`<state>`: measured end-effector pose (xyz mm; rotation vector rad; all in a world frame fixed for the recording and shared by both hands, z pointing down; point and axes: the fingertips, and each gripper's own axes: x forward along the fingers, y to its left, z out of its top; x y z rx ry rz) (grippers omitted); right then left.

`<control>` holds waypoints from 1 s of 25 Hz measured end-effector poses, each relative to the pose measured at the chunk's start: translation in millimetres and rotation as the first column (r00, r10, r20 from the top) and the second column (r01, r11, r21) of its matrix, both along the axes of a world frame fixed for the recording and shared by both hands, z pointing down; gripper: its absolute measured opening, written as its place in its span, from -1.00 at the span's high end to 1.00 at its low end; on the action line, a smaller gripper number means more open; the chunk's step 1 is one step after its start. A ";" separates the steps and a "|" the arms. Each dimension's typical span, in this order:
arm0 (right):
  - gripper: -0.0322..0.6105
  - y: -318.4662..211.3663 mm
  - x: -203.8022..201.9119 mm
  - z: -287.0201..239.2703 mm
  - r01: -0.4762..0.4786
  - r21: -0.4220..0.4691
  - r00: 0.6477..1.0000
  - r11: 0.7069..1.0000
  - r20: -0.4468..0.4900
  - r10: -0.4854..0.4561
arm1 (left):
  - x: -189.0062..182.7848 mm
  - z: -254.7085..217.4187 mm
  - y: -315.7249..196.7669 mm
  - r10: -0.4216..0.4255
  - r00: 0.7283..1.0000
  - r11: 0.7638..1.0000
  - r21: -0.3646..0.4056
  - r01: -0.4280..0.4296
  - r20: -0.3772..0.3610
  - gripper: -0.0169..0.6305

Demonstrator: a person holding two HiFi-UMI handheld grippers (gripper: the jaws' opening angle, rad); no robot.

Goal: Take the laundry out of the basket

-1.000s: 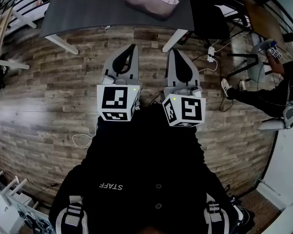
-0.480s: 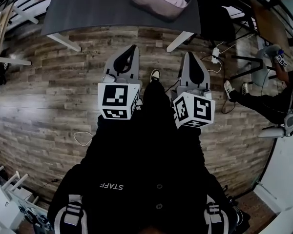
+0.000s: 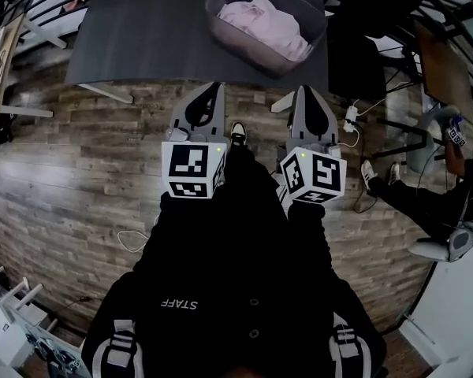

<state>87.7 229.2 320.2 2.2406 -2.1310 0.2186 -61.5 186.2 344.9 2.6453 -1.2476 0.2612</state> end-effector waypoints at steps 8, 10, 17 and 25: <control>0.86 -128.8 57.1 -3.8 0.066 -0.013 0.998 0.998 -0.001 -0.066 | 72.1 -9.4 -120.5 -0.011 1.000 0.999 0.035 0.010 0.022 0.96; 0.86 -150.3 65.8 -3.6 0.077 -0.017 0.997 0.997 0.006 -0.077 | 83.0 -8.8 -138.3 -0.009 0.999 0.999 0.036 0.008 0.035 0.96; 0.86 -189.0 84.1 17.0 0.101 -0.080 0.994 0.992 0.035 -0.099 | 103.5 11.5 -176.8 0.019 0.996 1.000 -0.006 -0.018 0.089 0.95; 0.86 -222.2 90.1 48.8 0.103 -0.170 0.995 0.980 0.031 -0.100 | 111.1 46.7 -208.6 0.041 0.995 0.994 -0.109 -0.031 0.090 0.96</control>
